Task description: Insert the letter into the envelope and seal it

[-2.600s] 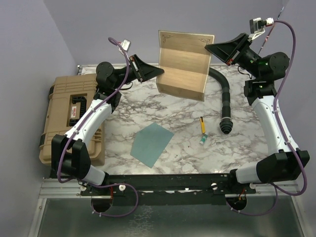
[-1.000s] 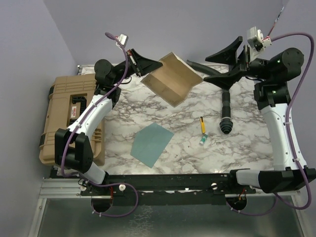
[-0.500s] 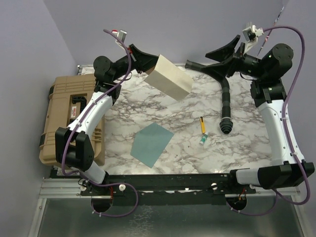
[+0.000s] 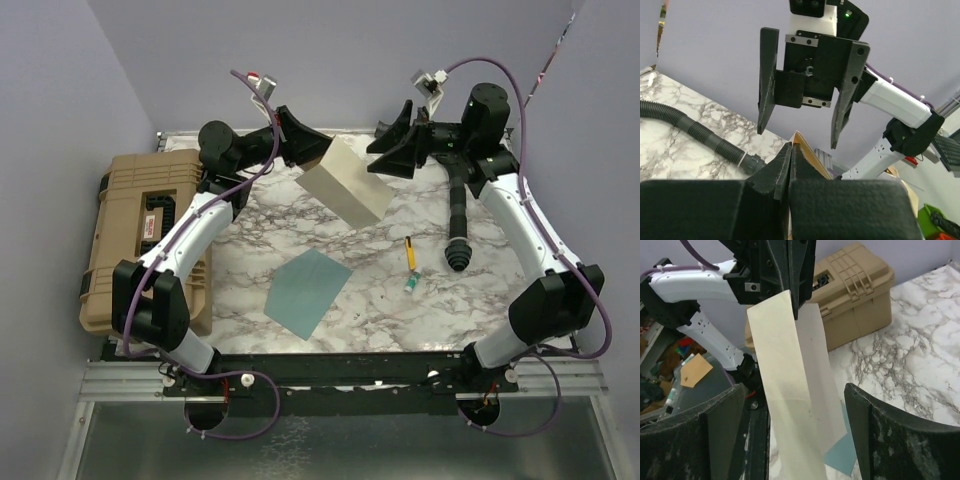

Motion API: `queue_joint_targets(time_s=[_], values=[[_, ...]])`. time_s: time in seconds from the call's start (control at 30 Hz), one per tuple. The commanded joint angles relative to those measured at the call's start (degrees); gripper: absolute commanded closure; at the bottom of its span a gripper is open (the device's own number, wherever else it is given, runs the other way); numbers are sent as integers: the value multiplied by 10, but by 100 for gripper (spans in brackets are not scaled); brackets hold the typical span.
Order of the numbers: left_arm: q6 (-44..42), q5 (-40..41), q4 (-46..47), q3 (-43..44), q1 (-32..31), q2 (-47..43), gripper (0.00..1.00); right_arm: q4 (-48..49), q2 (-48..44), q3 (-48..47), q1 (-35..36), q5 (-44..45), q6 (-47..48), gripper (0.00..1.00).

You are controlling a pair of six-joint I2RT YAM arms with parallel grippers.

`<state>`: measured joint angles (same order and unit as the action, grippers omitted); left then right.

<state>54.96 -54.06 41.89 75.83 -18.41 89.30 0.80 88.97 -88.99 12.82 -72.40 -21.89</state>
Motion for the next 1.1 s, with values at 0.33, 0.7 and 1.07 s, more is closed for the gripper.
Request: queue_joint_targets(time_s=[0.33, 0.7, 1.07], values=[[-9, -49, 10, -18, -1, -39, 100, -36, -2, 35, 13, -88, 36, 21], [4, -33, 10, -24, -1, -46, 100, -85, 19, 23, 37, -69, 70, 41], [-1, -36, 6, -19, 15, -53, 99, -53, 14, 22, 40, -62, 35, 99]])
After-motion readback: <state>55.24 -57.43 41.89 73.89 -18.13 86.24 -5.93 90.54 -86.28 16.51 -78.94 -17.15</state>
